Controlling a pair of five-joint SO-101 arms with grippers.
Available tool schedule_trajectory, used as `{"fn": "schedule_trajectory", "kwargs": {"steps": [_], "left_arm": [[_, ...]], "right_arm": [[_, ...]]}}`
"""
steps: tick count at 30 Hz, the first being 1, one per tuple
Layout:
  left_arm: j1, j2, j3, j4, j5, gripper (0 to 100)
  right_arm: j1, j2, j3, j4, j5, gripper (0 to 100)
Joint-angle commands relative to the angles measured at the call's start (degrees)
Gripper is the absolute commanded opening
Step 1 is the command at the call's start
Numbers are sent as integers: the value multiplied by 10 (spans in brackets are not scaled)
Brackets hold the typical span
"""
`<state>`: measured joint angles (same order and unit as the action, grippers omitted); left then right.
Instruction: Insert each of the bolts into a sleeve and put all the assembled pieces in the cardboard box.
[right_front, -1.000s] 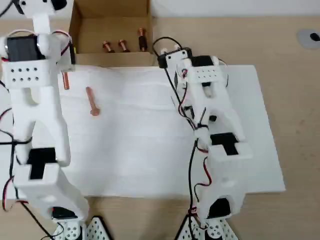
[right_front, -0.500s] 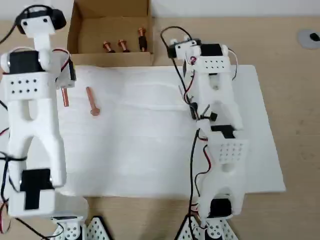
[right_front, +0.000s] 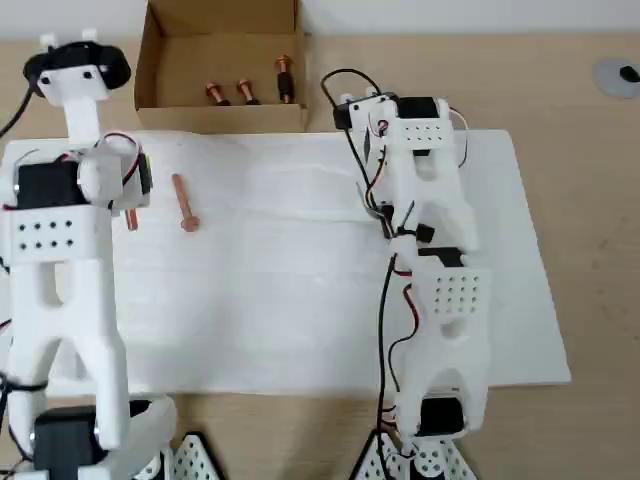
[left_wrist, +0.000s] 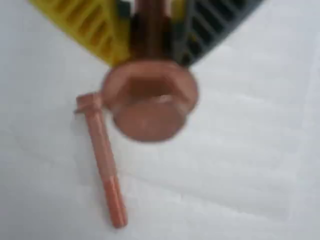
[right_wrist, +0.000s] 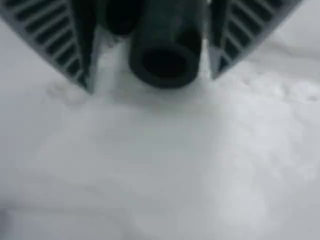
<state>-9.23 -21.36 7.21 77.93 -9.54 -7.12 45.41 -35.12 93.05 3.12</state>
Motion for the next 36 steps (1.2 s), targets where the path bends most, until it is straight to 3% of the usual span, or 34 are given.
{"fn": "schedule_trajectory", "kwargs": {"steps": [1,9,18,29,36], "left_arm": [[-5,-46,11,-11,-9,13],[-5,-91,37,-9,-10,13],[-5,-149,79,-9,-10,12],[-5,-227,133,-8,-29,12],[-5,-258,137,-7,-29,12]], "right_arm": [[8,16,-19,-7,6,185],[3,52,-15,2,9,185],[-14,91,-18,49,111,185],[-16,95,-19,56,135,179],[-53,95,-19,57,133,9]]}}
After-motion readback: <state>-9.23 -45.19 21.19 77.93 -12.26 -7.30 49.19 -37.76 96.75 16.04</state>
